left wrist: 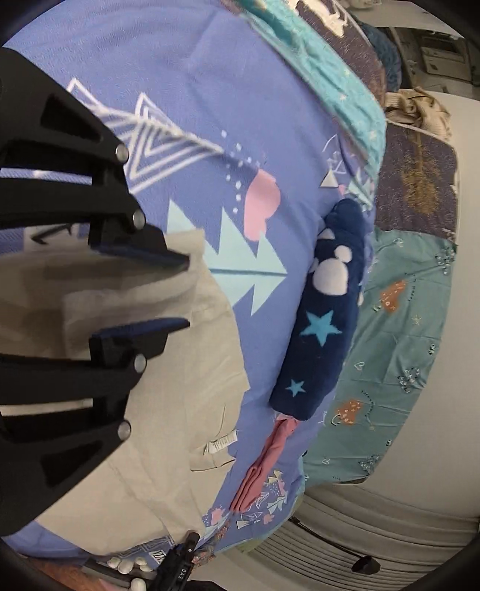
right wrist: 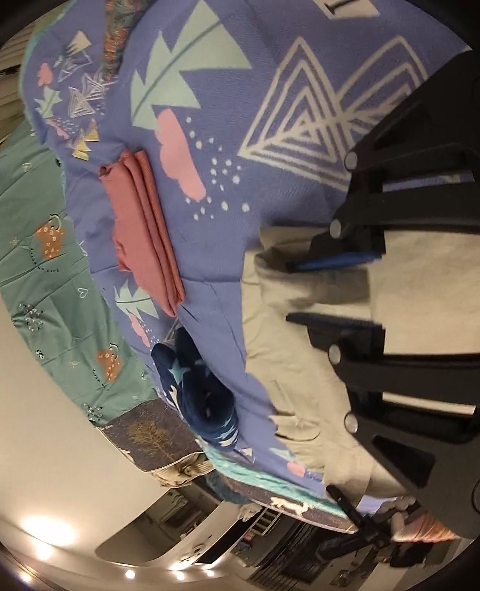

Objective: Fold small clothes
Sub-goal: 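Lift the hem with both tools and fold it toward the collar, then open both tools and release the folded beige sweatshirt onto the bedspread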

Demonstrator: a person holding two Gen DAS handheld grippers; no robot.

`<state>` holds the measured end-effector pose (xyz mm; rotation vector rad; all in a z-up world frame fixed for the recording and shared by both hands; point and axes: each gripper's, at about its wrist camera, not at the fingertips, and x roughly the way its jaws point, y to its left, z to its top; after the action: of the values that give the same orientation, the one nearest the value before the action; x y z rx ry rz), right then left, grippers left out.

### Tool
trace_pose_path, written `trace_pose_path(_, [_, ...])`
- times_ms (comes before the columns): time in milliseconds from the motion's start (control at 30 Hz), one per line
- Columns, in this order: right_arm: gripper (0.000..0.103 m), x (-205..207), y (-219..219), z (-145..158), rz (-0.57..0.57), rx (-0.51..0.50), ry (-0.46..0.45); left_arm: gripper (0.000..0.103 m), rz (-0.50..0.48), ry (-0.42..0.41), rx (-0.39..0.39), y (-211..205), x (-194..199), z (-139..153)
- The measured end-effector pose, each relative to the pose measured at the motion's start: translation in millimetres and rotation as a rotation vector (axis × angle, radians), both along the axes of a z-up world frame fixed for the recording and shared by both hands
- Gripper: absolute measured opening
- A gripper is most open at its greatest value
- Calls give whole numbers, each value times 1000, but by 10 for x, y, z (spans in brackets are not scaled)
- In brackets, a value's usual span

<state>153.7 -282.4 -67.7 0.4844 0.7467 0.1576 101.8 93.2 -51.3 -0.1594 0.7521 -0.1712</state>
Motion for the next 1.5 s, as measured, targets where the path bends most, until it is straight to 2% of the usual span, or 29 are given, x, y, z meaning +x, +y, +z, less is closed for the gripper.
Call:
trace_pose_path(133, [44, -261, 146, 189, 88, -224, -78, 40, -44, -85, 96, -15, -382, 227])
trace_pose_path(167, [51, -321, 216, 215, 114, -285, -89, 42, -69, -96, 119, -48, -460, 255])
trace_pose_path(200, [57, -376, 299, 231, 141, -360, -99, 44, -108, -100, 160, -107, -552, 259])
trace_pose_path(233, [59, -450, 430, 216, 183, -472, -111, 44, -137, -93, 201, -166, -600, 235])
trace_pose_path(333, [64, -478, 720, 61, 270, -707, -87, 44, -234, -18, 357, -421, -642, 18])
trace_pose_path(400, [64, -375, 867, -78, 296, -811, -55, 46, -256, 18, 494, -580, -508, -182])
trace_pose_path(433, [64, -258, 950, -141, 301, -860, -52, 47, -267, -2, 564, -651, -434, -223])
trace_pose_path(467, [64, -162, 936, -142, 292, -868, -69, 47, -286, -37, 613, -711, -326, -220])
trace_pose_path(533, [64, 125, 811, -52, 217, -818, -71, 47, -232, -90, 678, -738, -10, -118])
trace_pose_path(600, [64, 454, 506, 115, 72, -663, -52, 47, -143, -127, 654, -616, 347, 50])
trace_pose_path(633, [64, 598, 281, 191, 2, -536, -28, 47, -84, -123, 612, -501, 506, 130])
trace_pose_path(700, [64, 687, 26, 226, -39, -370, 10, 47, 7, -107, 483, -210, 701, 278])
trace_pose_path(767, [64, 647, -99, 212, -17, -288, 15, 51, 34, -100, 368, -8, 756, 347])
trace_pose_path(800, [64, 618, -134, 181, 1, -266, 13, 56, 24, -86, 310, 83, 754, 339])
trace_pose_path(900, [64, 576, -204, 82, 50, -169, 15, 59, -64, 18, 122, 204, 807, 152])
trace_pose_path(967, [64, 591, -237, 45, 75, -107, 16, 59, -102, 96, 45, 196, 871, -13])
trace_pose_path(1000, [64, 616, -220, 29, 90, -88, 18, 59, -108, 115, 34, 170, 907, -77])
trace_pose_path(1033, [64, 630, -192, 12, 109, -71, 22, 57, -111, 123, 31, 135, 931, -119])
trace_pose_path(1067, [64, 681, -151, -9, 129, -59, 34, 35, -111, 127, 31, 113, 966, -145])
trace_pose_path(1100, [58, 720, -103, -18, 132, -66, 47, 10, -101, 132, 45, 86, 973, -155])
trace_pose_path(1133, [52, 735, -69, -12, 129, -78, 56, 5, -73, 135, 80, 64, 960, -143])
trace_pose_path(1167, [41, 763, -43, -16, 102, -111, 79, 5, -40, 129, 117, 59, 950, -123])
trace_pose_path(1200, [39, 765, -53, -10, 69, -129, 87, 5, -2, 119, 162, 62, 934, -102])
trace_pose_path(1267, [40, 736, -167, 30, -54, -154, 87, 5, 50, 103, 228, 55, 906, -69])
trace_pose_path(1333, [45, 659, -323, 61, -119, -104, 72, 6, 64, 70, 250, 50, 760, 63])
trace_pose_path(1367, [46, 595, -408, 68, -119, -51, 66, 11, 49, 46, 256, -3, 669, 150])
trace_pose_path(1467, [46, 369, -503, 75, -75, 4, 57, 43, -22, -18, 296, -294, 390, 346])
trace_pose_path(1500, [46, 265, -512, 80, -55, 2, 47, 43, -79, -39, 303, -477, 262, 409])
